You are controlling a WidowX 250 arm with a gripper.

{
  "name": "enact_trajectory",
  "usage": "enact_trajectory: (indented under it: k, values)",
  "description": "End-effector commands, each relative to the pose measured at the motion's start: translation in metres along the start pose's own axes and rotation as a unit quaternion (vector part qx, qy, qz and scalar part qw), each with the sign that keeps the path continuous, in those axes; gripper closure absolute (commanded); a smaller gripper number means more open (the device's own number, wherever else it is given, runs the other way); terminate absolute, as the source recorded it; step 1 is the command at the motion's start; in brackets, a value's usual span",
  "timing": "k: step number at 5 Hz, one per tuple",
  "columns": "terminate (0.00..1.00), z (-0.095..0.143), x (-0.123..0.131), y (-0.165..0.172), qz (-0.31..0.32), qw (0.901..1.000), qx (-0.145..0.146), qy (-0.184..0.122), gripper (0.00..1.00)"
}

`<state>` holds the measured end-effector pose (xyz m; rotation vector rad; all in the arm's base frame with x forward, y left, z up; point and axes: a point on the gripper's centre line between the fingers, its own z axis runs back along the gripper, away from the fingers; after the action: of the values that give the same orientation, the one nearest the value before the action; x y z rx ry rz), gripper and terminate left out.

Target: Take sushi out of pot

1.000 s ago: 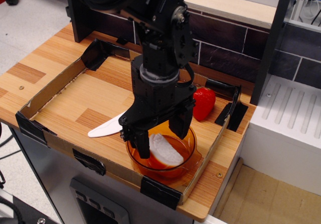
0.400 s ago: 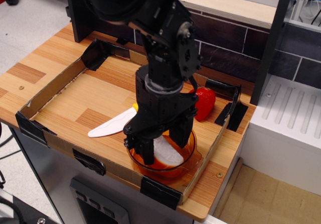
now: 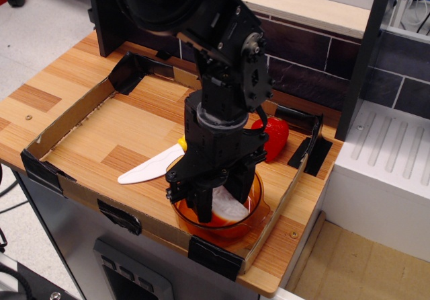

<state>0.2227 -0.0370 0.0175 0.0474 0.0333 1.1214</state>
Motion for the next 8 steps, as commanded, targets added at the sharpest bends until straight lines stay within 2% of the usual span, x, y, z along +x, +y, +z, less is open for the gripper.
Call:
enact_trajectory:
  k: [1,2,3,4,5,6,7,8]
  values:
    - [0.00,0.028,0.008,-0.005,0.013,0.9990,-0.042,-0.008,1.00]
    - [0.00,0.078,0.013,0.003,0.023,0.9931,-0.112,0.027,1.00]
    - [0.00,0.117,0.023,0.014,0.040,0.9865,-0.151,0.050,1.00]
    - [0.00,0.114,0.053,0.019,0.080,0.9867,-0.138,0.034,1.00]
    - [0.00,0.095,0.088,0.012,0.119,0.9878,-0.101,0.007,1.00]
    - [0.00,0.077,0.112,0.005,0.133,0.9879,-0.079,-0.008,1.00]
    - [0.00,0.067,0.135,-0.003,0.144,0.9856,-0.084,-0.029,1.00]
    - [0.00,0.061,0.155,-0.010,0.163,0.9831,-0.078,-0.029,1.00]
